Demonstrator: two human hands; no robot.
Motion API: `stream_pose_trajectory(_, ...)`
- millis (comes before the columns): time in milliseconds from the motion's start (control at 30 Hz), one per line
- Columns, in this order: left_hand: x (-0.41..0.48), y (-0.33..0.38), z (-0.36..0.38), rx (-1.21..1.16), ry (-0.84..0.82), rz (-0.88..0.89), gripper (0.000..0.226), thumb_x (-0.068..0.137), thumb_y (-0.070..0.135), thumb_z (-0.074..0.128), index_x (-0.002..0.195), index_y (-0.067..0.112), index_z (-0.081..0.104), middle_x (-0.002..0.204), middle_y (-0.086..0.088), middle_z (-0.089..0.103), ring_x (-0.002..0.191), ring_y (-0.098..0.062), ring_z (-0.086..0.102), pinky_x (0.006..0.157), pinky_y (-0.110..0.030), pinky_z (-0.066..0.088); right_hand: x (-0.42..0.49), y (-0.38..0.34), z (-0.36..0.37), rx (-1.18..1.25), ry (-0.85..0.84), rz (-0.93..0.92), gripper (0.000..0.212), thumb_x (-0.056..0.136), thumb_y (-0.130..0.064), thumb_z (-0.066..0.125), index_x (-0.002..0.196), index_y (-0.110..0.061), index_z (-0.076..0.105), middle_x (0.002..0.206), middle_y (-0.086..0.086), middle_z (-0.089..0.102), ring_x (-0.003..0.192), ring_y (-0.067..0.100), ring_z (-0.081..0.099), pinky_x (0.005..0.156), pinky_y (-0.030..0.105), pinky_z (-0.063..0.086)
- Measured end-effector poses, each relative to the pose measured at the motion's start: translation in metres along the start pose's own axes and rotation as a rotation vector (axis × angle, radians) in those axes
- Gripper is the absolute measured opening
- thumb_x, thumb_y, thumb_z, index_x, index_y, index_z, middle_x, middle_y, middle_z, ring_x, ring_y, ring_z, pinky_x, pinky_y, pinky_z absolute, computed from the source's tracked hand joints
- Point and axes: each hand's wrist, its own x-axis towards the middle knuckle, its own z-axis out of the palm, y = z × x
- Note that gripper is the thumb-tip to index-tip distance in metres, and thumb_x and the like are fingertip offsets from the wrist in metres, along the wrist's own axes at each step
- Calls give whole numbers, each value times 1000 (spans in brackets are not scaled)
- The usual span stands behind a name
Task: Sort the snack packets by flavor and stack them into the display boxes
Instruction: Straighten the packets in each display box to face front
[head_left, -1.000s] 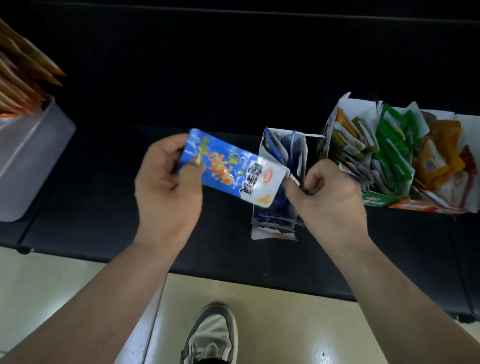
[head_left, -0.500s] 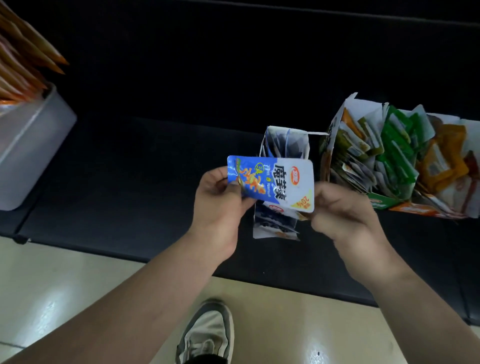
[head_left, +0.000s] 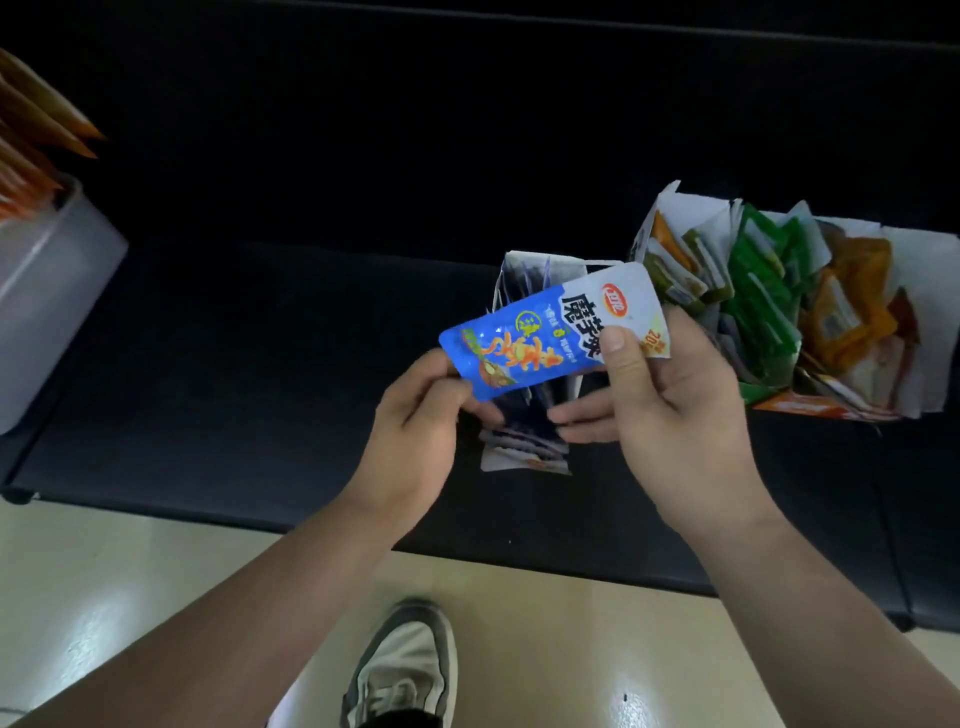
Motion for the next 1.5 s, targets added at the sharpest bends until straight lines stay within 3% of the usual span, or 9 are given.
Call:
stream_pose_trajectory(167,-1,-8,-3,109,-81,-18,20,98,-4,54,90,4,70,85,-12,74,81,-9,68,71,-15,50,5,-3,-19,-294,28,-232,14,107,-24,52,101,-35,56,78,0,69,62,19,73,55,40,61)
stream_pose_trajectory(333,2,-11,-5,225,-191,-10,51,97,2,61,140,29,62,96,2,73,98,-17,70,96,-29,56,9,-3,-33,-685,1,-618,18,105,-21,53,106,-11,68,72,1,66,65,19,68,57,43,57)
stream_pose_trajectory(467,1,-11,-9,257,-240,-2,59,95,8,64,146,35,55,110,8,66,101,-19,66,96,-39,58,0,6,-19,-731,-5,-667,12,100,-8,63,104,-4,74,76,5,69,68,21,71,57,40,55)
stream_pose_trajectory(700,2,-5,-9,247,-246,-22,63,94,-2,63,144,36,54,105,5,61,93,0,63,82,-15,53,-8,6,-12,-733,-3,-714,11,99,-7,65,106,-4,73,83,3,72,71,13,69,61,30,57)
stream_pose_trajectory(833,4,-9,-12,194,-231,-14,54,94,6,59,140,33,62,110,8,65,108,-11,65,91,-27,56,-7,26,-8,-851,-164,-613,13,95,-15,60,96,-11,72,85,2,69,72,29,67,57,46,56)
stream_pose_trajectory(967,5,-14,-16,303,-151,101,38,85,16,61,117,31,76,107,11,70,107,-16,66,96,-42,57,-3,31,-5,-983,-146,-574,9,94,-18,67,90,-18,75,92,-1,62,75,25,65,54,38,55)
stream_pose_trajectory(1100,9,-12,-18,125,-169,54,34,97,-4,49,110,13,76,102,-4,78,103,-18,73,96,-35,57,9,25,-4,-952,-259,-207,12,91,-40,74,101,-35,79,98,-11,51,87,10,60,72,34,54)
stream_pose_trajectory(1233,17,6,-16,173,-104,64,17,104,17,58,107,19,74,92,-2,77,89,-7,72,83,-19,55,10,15,-10,-677,-352,77,39,83,-70,59,99,-40,79,96,-14,54,92,2,59,80,27,47)
stream_pose_trajectory(1500,22,14,-1,307,-179,122,8,97,27,71,101,23,77,88,6,77,82,-6,73,73,-19,58,21,30,-3,-708,-95,-146,19,92,-33,74,74,-26,78,79,-6,62,66,10,62,62,41,56)
